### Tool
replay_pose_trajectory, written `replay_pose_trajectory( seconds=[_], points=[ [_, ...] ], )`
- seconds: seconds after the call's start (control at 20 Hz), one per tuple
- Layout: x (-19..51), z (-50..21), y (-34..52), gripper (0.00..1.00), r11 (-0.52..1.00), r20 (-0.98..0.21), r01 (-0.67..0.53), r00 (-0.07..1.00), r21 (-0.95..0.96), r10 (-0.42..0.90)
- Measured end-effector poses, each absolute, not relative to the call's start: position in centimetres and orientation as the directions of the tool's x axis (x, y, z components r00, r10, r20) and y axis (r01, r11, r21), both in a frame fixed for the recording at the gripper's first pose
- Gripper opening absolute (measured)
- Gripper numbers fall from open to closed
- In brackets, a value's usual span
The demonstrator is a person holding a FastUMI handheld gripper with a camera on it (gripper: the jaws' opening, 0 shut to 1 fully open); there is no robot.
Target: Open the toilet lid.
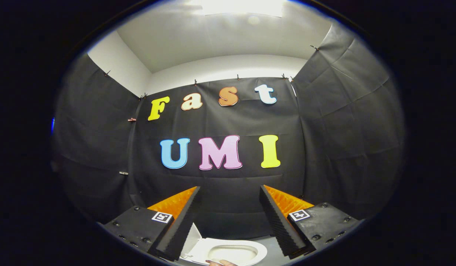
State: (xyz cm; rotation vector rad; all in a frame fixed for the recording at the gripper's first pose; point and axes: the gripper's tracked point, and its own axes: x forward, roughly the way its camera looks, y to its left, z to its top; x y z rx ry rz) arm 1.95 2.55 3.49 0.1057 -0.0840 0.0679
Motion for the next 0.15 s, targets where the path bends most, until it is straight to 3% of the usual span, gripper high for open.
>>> replay_pose_trajectory(
  seconds=[0.15],
  points=[
    [1.7,3.75,2.8,0.98,0.993,0.097,-0.074,0.993,0.097,0.065]
  ],
)
